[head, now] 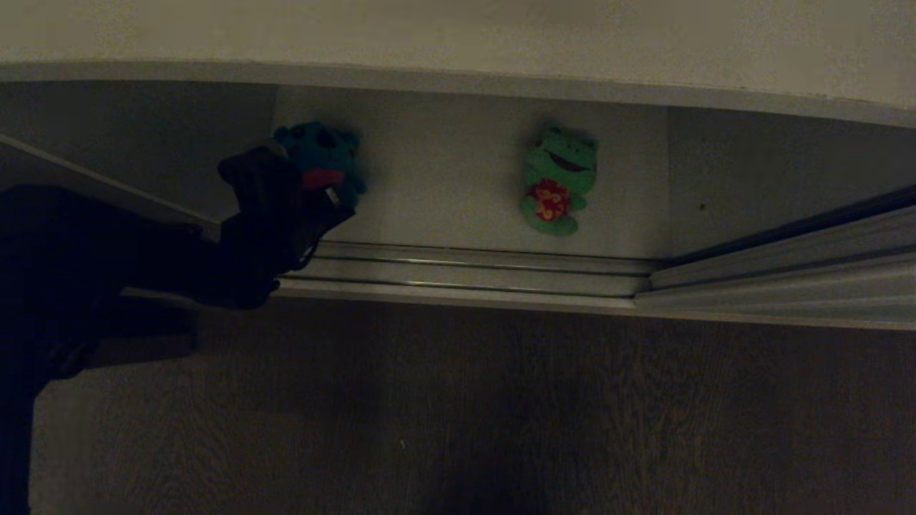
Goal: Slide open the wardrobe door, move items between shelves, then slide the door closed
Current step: Place the blue doll on the higher shelf
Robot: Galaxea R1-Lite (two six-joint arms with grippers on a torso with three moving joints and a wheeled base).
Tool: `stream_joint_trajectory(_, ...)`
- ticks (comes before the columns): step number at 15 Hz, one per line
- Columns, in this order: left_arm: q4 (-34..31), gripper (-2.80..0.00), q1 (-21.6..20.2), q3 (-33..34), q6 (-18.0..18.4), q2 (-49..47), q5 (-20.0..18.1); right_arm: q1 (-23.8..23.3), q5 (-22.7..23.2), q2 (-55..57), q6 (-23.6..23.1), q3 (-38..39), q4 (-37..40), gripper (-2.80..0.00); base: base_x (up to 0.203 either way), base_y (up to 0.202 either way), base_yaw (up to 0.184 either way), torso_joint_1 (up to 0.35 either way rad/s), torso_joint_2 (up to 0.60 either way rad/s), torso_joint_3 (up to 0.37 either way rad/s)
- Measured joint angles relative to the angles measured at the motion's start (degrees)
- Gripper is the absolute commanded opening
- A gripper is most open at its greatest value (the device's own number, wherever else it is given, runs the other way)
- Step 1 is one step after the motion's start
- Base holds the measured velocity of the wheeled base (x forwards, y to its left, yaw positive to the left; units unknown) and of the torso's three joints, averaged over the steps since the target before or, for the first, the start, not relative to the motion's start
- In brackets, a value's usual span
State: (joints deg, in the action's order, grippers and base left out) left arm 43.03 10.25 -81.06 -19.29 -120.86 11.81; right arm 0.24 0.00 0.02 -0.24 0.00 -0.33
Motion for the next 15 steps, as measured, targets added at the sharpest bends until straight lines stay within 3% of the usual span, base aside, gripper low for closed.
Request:
stream_joint_trajectory(4,-6.71,-2.8,2.21,17.06,3.21,14.36,-2.47,0.0,0.0,0.0,0.0,0.0,0.0,-2.8,0.0,0.0,0.0,0.0,0.0,0.0)
stream_joint_trajectory(10,-12.32,-2.8,4.84,45.79,10.12,38.18,-3.2,0.0,0.0,0.0,0.02,0.0,0.01,-2.8,0.0,0.0,0.0,0.0,0.0,0.0)
stream_joint_trajectory(13,-19.59,-2.8,5.04,53.73,11.39,52.44,-3.43,0.0,0.0,0.0,0.0,0.0,0.02,-2.8,0.0,0.0,0.0,0.0,0.0,0.0)
stream_joint_trajectory(15,-28.66,-2.8,3.6,55.35,12.04,62.89,-5.18,0.0,0.0,0.0,0.01,0.0,0.02,-2.8,0.0,0.0,0.0,0.0,0.0,0.0)
